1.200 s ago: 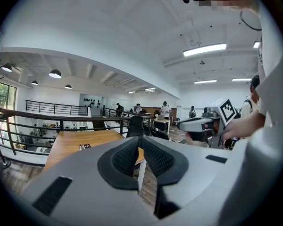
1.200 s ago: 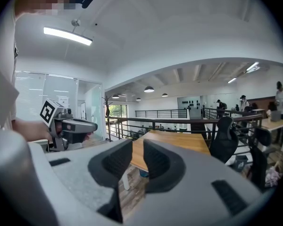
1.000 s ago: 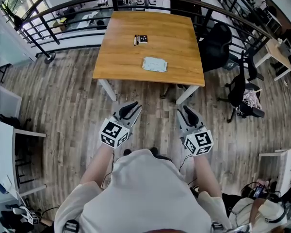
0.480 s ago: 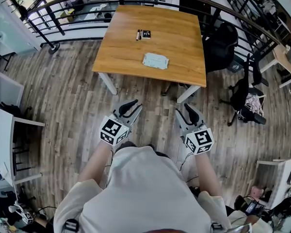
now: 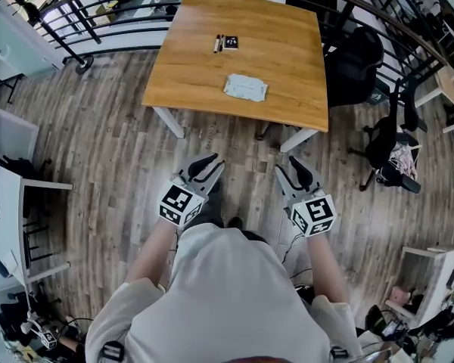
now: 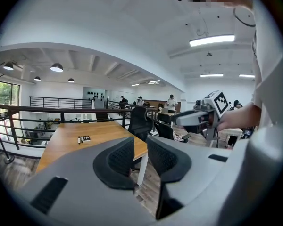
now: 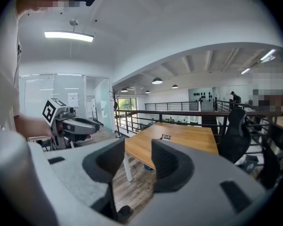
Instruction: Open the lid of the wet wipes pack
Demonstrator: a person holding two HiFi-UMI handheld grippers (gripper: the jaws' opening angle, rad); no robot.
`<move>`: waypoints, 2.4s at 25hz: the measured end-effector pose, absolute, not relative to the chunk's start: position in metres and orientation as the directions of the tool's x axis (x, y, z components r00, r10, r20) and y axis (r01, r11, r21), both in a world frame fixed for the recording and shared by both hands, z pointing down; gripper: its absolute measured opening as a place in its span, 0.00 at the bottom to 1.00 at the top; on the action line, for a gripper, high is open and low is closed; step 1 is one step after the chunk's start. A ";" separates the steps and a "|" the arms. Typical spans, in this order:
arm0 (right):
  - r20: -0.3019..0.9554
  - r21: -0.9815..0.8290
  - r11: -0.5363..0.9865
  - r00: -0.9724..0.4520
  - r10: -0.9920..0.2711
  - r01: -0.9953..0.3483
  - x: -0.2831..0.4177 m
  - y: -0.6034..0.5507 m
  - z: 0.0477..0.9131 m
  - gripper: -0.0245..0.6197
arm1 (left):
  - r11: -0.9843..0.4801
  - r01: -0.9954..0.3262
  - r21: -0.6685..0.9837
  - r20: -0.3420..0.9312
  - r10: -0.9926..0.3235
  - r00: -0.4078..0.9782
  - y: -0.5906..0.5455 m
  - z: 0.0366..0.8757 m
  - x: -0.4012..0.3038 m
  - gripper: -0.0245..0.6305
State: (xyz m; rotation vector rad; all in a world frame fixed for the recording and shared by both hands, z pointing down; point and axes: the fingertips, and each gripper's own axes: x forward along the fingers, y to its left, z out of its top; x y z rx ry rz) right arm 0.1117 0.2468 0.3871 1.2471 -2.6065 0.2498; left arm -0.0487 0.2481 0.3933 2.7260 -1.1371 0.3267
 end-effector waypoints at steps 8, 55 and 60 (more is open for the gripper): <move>0.327 -0.062 0.582 -0.568 -0.756 -0.811 0.099 0.174 0.398 0.29 | -0.725 -0.680 0.104 0.271 -0.638 0.721 0.166 0.401 -0.062 0.16; 0.611 -0.160 0.655 -0.595 -0.522 -0.739 0.115 -0.147 0.560 0.33 | -0.809 -0.577 0.115 0.488 -0.460 0.742 -0.141 0.534 -0.015 0.16; 0.632 -0.208 0.711 -0.647 -0.427 -0.672 0.112 -0.169 0.597 0.32 | -0.779 -0.616 0.117 0.539 -0.471 0.699 -0.160 0.563 -0.004 0.16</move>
